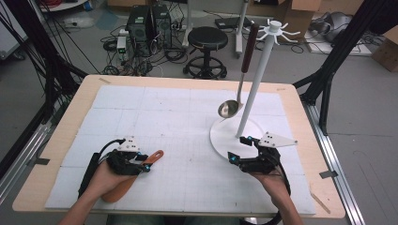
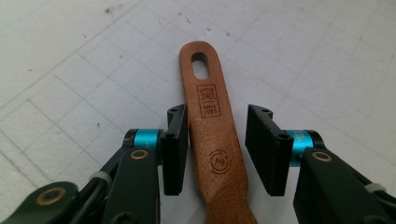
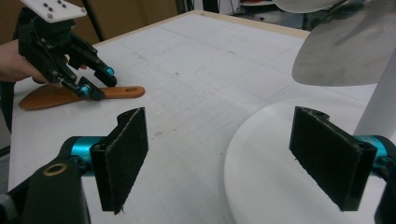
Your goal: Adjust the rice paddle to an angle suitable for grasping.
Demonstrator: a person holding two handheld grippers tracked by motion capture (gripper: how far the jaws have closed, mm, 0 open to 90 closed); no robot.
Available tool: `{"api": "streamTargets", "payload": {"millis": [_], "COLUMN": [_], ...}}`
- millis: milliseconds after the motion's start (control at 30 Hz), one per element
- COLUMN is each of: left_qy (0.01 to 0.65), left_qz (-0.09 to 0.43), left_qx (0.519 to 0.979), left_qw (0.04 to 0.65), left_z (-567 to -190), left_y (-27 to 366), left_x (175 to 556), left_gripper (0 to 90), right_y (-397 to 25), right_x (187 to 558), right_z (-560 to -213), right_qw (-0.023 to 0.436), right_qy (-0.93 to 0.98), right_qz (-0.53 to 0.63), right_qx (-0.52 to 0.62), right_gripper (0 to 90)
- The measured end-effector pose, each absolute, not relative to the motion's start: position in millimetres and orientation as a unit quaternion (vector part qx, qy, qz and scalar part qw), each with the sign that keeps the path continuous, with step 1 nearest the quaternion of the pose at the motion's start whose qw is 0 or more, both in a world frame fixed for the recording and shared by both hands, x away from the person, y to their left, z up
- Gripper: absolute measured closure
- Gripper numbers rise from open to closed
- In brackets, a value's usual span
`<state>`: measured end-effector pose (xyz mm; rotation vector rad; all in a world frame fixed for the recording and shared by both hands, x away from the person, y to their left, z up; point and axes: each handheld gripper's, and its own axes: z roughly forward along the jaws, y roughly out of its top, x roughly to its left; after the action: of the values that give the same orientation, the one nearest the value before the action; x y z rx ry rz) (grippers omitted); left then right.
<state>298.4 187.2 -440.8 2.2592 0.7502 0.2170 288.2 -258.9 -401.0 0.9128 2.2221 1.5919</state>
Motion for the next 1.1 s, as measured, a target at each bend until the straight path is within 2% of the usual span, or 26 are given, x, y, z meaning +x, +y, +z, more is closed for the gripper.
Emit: {"api": "streamTargets", "payload": {"millis": [100, 667, 967, 1100], "left_qy": [0.294, 0.261, 0.255, 0.25], "left_qz": [0.09, 0.081, 0.076, 0.078], "left_qx": [0.878, 0.886, 0.888, 0.893], "left_qw": [0.366, 0.375, 0.374, 0.366], "left_z": [-440.9, -441.3, -440.8, -440.0], "left_y": [187.1, 167.1, 167.6, 169.2], "left_x": [298.5, 304.2, 302.8, 299.8], "left_gripper": [62.6, 65.0, 64.5, 59.9], "right_y": [-258.8, -256.2, -254.6, -253.7], "right_x": [288.3, 288.1, 288.7, 288.5], "right_z": [-401.0, -402.3, -403.8, -404.6], "right_qw": [0.13, 0.125, 0.124, 0.121], "right_qy": [0.765, 0.768, 0.772, 0.774], "right_qz": [0.548, 0.545, 0.54, 0.538], "right_qx": [0.314, 0.313, 0.31, 0.31], "right_gripper": [18.9, 19.0, 19.0, 18.9]}}
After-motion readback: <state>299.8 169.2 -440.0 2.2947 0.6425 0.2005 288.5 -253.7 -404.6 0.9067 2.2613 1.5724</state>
